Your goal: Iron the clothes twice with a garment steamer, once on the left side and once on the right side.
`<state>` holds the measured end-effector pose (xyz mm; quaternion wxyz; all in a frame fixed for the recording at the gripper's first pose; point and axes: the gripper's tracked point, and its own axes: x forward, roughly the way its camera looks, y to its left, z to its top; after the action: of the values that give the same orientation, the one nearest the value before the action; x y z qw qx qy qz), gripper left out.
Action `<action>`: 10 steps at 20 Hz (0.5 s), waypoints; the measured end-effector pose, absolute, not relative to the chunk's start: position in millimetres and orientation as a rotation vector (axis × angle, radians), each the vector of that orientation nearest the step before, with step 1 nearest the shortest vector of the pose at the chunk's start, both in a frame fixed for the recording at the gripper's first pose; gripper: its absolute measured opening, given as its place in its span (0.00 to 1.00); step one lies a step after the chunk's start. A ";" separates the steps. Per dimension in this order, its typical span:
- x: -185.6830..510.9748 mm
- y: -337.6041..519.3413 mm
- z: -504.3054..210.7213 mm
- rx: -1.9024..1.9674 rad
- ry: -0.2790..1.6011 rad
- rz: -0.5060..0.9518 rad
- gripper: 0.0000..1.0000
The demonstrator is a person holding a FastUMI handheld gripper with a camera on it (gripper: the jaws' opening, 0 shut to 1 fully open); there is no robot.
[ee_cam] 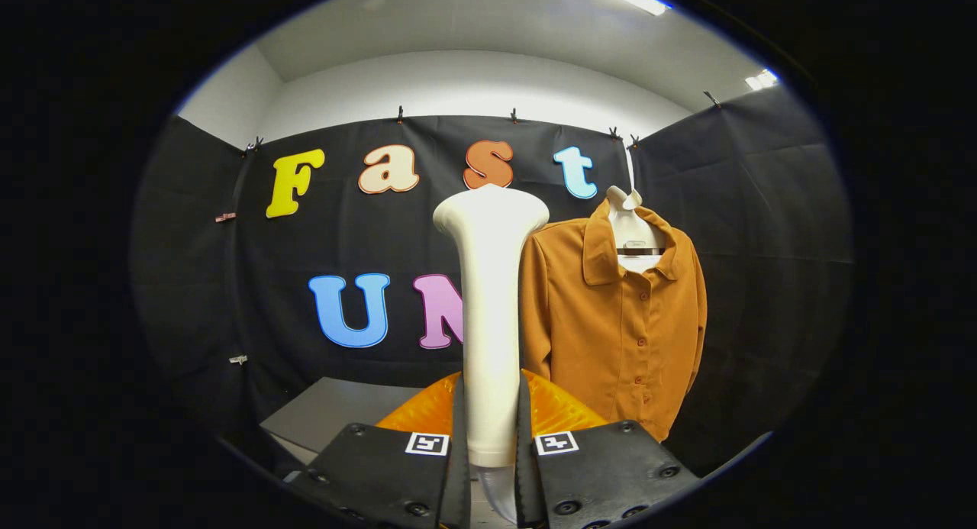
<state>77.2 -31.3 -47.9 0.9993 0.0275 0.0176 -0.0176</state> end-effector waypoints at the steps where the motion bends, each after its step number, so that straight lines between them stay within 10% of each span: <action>1: 77.0 -32.2 -47.5 0.055 0.036 -0.036 0.26; 10: 76.8 -34.3 -45.7 0.060 0.029 -0.036 0.26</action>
<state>76.8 -34.3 -45.7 0.9993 0.0298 0.0143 -0.0180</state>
